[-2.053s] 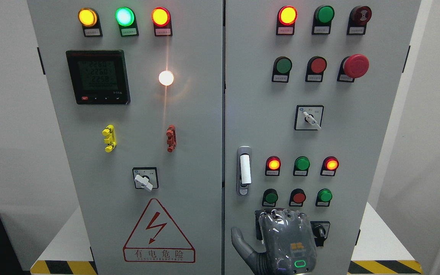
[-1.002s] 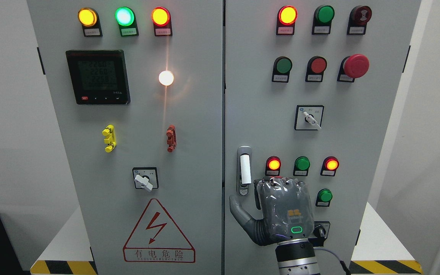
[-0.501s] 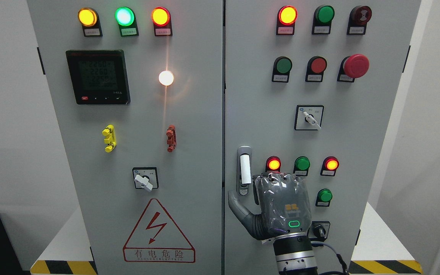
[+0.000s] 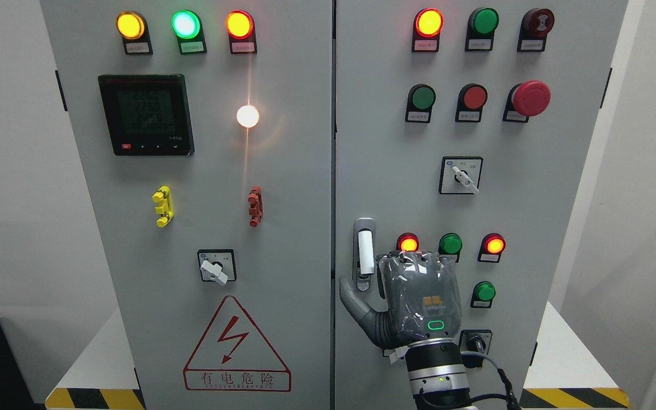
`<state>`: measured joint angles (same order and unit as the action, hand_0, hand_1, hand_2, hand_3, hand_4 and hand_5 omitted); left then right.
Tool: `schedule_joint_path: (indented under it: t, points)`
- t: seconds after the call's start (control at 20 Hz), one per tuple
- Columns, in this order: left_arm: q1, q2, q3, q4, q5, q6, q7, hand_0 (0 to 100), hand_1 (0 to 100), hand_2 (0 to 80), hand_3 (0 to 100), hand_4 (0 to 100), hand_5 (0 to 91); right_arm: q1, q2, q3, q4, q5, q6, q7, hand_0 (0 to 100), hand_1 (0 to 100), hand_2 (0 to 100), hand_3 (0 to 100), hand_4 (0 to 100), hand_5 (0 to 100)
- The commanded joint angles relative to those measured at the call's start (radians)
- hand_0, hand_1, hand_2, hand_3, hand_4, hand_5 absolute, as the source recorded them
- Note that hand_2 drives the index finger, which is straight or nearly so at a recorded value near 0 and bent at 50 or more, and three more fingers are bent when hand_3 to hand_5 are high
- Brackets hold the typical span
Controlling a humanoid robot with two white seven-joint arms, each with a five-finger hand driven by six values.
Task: Release door handle
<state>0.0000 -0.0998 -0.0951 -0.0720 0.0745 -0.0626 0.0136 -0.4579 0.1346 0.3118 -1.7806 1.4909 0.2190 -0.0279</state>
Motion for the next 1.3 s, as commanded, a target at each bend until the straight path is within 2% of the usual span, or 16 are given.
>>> schedule_joint_path:
  t: [0.0,1.25]
  points:
    - [0.017,0.0,0.0,0.0,-0.001,0.0,0.0,12,56,0.0,0,0,0.0,-0.019,0.0,-0.005,0.027,0.0,0.0,0.0,33,23,94,100,100,99]
    - [0.017,-0.001,0.0,0.0,-0.001,0.0,0.0,12,56,0.0,0,0,0.0,-0.056,0.0,-0.022,0.049,0.002,0.003,0.002,30,32,94,100,100,99]
